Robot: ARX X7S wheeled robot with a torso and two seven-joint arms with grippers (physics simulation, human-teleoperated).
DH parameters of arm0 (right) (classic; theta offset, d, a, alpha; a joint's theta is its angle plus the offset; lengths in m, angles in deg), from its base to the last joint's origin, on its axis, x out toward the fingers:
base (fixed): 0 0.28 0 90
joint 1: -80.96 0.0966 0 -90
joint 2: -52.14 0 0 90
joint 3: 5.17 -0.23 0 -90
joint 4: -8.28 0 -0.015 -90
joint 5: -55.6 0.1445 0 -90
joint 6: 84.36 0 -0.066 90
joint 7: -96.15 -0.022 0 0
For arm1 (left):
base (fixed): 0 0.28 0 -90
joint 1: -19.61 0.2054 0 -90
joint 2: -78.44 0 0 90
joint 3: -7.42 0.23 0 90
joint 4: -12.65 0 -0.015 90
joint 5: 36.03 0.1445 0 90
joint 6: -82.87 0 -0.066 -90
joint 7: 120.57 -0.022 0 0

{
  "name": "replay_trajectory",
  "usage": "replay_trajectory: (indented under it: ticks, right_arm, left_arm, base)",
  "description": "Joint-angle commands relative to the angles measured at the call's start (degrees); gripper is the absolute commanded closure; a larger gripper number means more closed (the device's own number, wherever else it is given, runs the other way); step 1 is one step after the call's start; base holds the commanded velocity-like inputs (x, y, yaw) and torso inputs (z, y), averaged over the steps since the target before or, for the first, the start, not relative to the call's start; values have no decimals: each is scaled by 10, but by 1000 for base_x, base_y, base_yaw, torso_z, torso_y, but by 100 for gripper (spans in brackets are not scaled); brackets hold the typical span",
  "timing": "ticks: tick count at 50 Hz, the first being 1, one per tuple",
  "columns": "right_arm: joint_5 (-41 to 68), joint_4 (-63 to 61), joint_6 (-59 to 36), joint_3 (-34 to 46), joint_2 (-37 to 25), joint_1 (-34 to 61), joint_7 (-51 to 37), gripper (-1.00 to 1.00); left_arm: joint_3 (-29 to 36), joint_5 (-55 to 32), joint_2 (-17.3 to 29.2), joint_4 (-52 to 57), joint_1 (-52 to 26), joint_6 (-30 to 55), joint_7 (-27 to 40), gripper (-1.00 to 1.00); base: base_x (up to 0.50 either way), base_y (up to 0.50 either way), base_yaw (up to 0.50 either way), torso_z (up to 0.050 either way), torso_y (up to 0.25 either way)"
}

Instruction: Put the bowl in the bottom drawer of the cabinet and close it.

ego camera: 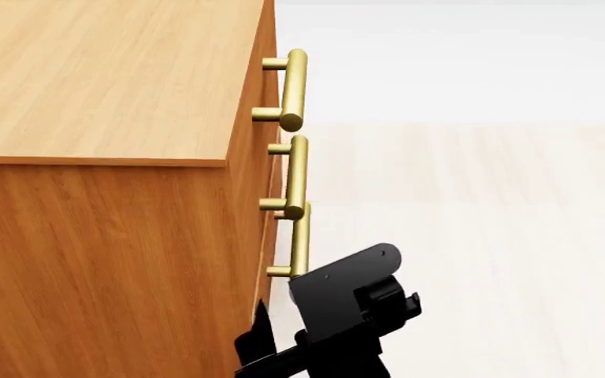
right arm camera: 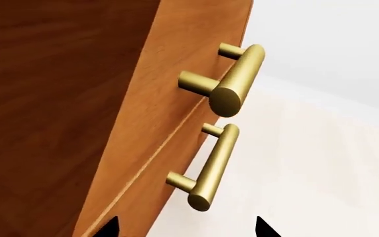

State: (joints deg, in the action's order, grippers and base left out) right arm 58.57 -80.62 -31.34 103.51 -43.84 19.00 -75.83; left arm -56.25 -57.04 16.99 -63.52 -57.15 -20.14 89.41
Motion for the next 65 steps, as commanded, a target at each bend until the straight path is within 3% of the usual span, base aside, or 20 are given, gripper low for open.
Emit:
replay_trajectory:
  ticks: [1, 21, 27, 43, 53, 65]
  right_arm:
    - [57, -18, -15, 6, 0, 5, 40, -100]
    - [182, -66, -125, -45, -51, 20, 145, -100]
    - [88, -92, -31, -22, -69, -17, 65, -100]
    - [67, -124, -26, -90, -96, -56, -12, -100]
    - [68, -169, -64, -136, -108, -48, -48, -100]
    - [74, -268, -130, -175, -132, -34, -70, -100]
  left_arm:
    - [0, 0, 0, -1, 0, -2, 0, -100]
    - [2, 1, 0, -3, -1, -2, 2, -100]
    - [1, -3, 0, -2, -2, 0, 3, -100]
    - [4, 11, 7, 15, 6, 3, 11, -100]
    - [1, 9, 18, 50, 13, 15, 23, -100]
    - [0, 46, 51, 167, 44, 41, 55, -100]
  base:
    - [0, 0, 0, 0, 0]
    - [0, 0, 0, 0, 0]
    - [0, 0, 0, 0, 0]
    - [0, 0, 0, 0, 0]
    - [0, 0, 0, 0, 0]
    - [0, 0, 0, 0, 0]
